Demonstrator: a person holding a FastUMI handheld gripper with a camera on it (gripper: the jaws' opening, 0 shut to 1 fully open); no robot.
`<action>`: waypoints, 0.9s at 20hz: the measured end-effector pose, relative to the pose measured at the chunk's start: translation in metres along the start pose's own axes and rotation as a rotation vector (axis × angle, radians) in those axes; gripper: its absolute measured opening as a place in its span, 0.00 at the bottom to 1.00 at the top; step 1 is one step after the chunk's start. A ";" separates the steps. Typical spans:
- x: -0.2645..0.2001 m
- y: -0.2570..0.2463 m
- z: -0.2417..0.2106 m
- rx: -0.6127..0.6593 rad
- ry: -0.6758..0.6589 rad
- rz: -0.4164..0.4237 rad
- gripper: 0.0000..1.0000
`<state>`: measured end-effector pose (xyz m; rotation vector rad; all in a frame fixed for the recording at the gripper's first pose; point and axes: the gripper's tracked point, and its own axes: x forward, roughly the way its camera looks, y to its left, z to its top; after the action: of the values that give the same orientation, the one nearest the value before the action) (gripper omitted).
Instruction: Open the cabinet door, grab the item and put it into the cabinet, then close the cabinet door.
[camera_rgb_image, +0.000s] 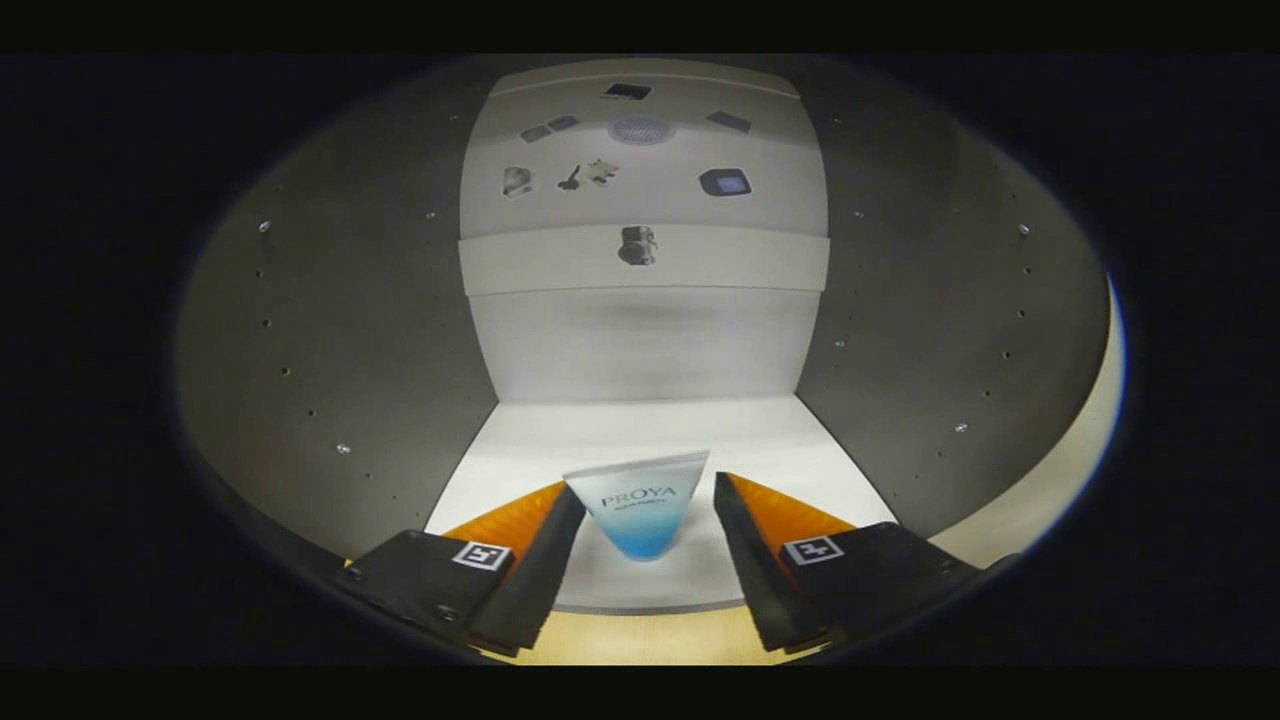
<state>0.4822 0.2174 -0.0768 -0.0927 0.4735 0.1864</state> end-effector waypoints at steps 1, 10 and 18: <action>-0.003 0.000 0.001 0.002 -0.005 -0.002 0.88; -0.097 0.012 -0.008 0.030 -0.120 -0.007 0.98; -0.215 0.012 -0.053 0.025 -0.246 -0.061 0.98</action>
<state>0.2682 0.1885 -0.0253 -0.0588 0.2271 0.1298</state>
